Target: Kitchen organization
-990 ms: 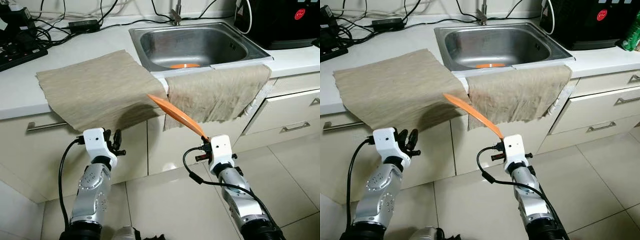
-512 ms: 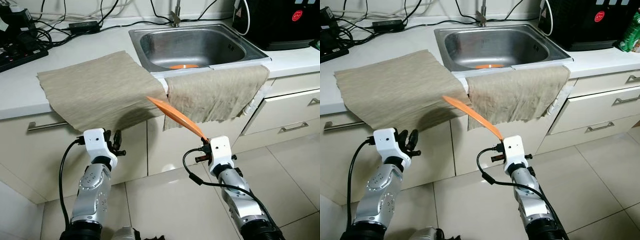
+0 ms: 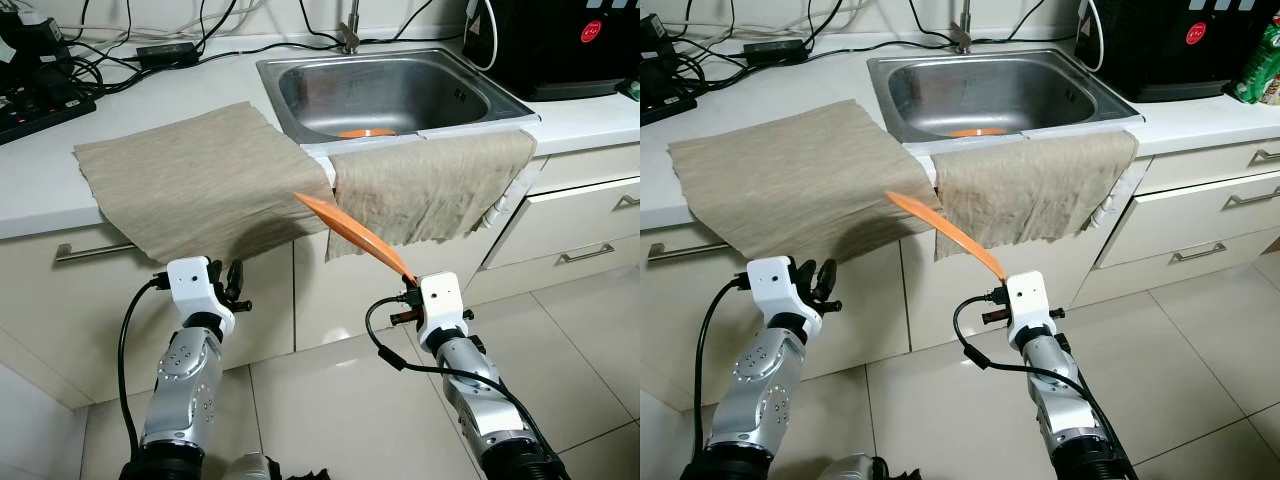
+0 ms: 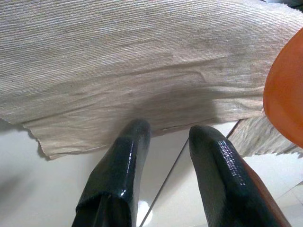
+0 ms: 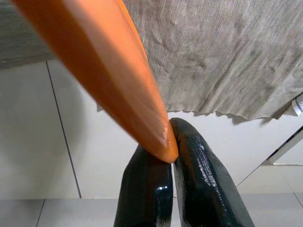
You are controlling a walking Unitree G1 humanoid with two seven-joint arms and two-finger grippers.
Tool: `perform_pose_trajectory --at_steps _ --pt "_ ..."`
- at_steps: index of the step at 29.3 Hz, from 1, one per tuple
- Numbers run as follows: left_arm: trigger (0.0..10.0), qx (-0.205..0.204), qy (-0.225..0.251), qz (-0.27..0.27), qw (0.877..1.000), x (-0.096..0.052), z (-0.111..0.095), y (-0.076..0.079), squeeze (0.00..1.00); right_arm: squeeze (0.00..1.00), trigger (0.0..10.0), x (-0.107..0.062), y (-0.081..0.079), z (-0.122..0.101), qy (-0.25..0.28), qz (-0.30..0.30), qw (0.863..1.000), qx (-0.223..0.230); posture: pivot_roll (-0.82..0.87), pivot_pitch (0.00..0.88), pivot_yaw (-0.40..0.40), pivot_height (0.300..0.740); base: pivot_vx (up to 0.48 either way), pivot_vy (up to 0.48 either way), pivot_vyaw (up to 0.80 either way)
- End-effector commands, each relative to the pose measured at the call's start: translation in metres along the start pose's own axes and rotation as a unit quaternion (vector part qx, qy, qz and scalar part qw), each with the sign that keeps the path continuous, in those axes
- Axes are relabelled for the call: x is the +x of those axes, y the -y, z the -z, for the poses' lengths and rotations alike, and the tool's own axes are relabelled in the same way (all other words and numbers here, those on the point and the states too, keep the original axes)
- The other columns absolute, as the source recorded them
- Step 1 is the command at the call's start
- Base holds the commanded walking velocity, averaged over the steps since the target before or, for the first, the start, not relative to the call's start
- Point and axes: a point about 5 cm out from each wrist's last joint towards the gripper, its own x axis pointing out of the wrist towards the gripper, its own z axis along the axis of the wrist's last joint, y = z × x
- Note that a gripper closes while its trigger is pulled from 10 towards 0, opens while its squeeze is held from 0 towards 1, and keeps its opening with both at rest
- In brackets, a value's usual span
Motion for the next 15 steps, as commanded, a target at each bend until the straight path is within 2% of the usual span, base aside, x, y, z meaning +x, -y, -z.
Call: perform_pose_trajectory --at_steps 1,6,15 --pt "10.0 0.002 0.001 -0.001 1.0 0.0015 -0.0005 -0.0002 0.0 0.0 0.0 0.0049 0.0037 -0.0139 0.034 0.007 0.999 0.001 0.05 0.0 -0.006 0.74 0.0 0.0 0.0" --pt "10.0 0.002 0.001 -0.001 1.0 0.0015 -0.0005 -0.0002 0.0 0.0 0.0 0.0049 0.0037 -0.0139 0.034 0.007 0.999 0.001 0.05 0.0 -0.006 0.74 0.0 0.0 0.0" --pt "10.0 0.005 -0.006 0.016 1.0 0.0065 0.0017 0.0092 0.0 0.0 0.0 0.0073 0.0055 -0.0207 0.047 0.011 0.999 -0.001 0.03 0.0 0.006 0.74 0.0 0.0 0.0"
